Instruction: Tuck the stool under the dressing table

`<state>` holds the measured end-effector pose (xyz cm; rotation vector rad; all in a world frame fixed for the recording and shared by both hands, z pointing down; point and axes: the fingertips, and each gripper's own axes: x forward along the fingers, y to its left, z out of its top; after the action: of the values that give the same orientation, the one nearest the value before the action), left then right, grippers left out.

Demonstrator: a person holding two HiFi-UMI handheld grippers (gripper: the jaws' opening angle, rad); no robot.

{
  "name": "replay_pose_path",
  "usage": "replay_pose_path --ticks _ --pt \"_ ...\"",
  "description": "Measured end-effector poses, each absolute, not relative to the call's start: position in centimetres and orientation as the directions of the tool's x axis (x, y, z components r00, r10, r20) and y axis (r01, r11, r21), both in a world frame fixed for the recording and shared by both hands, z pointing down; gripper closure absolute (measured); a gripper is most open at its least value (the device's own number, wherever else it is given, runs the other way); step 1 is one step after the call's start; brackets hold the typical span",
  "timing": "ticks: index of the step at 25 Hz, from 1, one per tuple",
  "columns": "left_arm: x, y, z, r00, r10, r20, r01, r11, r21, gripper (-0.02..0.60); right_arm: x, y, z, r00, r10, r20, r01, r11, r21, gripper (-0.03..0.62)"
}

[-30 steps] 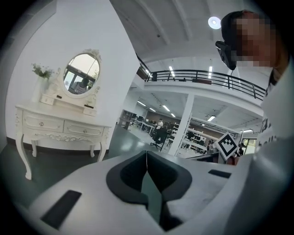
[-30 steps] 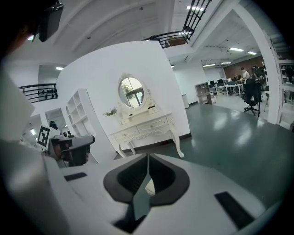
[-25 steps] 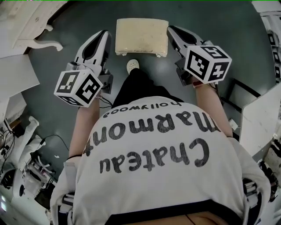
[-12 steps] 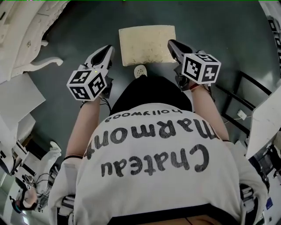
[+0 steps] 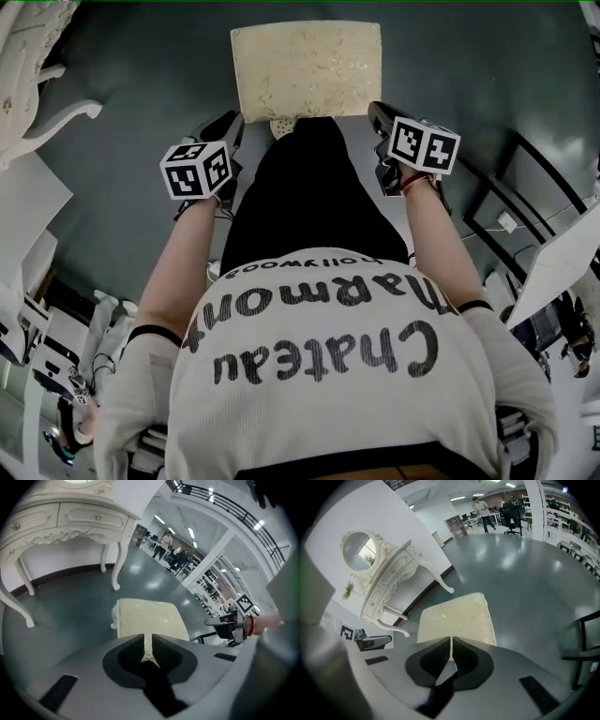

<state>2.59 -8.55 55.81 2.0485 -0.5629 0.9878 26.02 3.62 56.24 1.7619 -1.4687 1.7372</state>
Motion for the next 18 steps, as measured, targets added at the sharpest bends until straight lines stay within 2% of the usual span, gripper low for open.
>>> replay_pose_path --ticks 1,2,3,5,7,11,15,17,18 --pt "2.3 -8.5 57.3 0.586 -0.044 0.809 -0.680 -0.570 0.461 0.550 26.1 4.0 57.0 -0.233 -0.443 0.866 -0.770 -0.460 -0.442 0.563" --pt "2.1 -8.3 58.9 0.571 -0.026 0.820 -0.699 -0.539 0.470 0.476 26.2 4.4 57.7 -0.239 -0.428 0.872 -0.769 -0.465 -0.439 0.564" --pt "1.8 -8.0 60.6 0.554 0.000 0.832 -0.716 -0.509 0.477 0.347 26.2 4.9 58.4 -0.247 -0.412 0.877 -0.768 -0.468 -0.437 0.564" --pt "1.5 -7.3 63.7 0.514 0.058 0.856 -0.746 -0.463 0.479 0.288 26.4 5.7 59.9 -0.263 -0.380 0.887 -0.769 -0.472 -0.430 0.565" --pt "1.8 -7.0 66.0 0.488 0.095 0.867 -0.764 -0.433 0.478 0.281 26.9 6.4 61.5 -0.268 -0.349 0.898 -0.771 -0.482 -0.417 0.564" --pt "3.0 -7.8 68.6 0.461 0.089 0.883 -0.776 -0.441 0.450 0.281 28.3 7.4 64.5 -0.281 -0.292 0.914 -0.775 -0.493 -0.396 0.563" --pt "3.5 -8.2 71.1 0.433 0.132 0.892 -0.774 -0.454 0.442 0.262 29.2 7.3 67.4 -0.322 -0.231 0.918 -0.821 -0.415 -0.392 0.554" --pt "3.9 -8.1 71.6 0.465 0.169 0.869 -0.760 -0.426 0.490 0.262 29.0 6.7 68.6 -0.375 -0.223 0.900 -0.805 -0.404 -0.435 0.298" --pt "3.9 -8.1 71.6 0.479 0.181 0.859 -0.750 -0.423 0.508 0.259 28.7 6.3 69.1 -0.406 -0.225 0.886 -0.785 -0.410 -0.464 0.298"
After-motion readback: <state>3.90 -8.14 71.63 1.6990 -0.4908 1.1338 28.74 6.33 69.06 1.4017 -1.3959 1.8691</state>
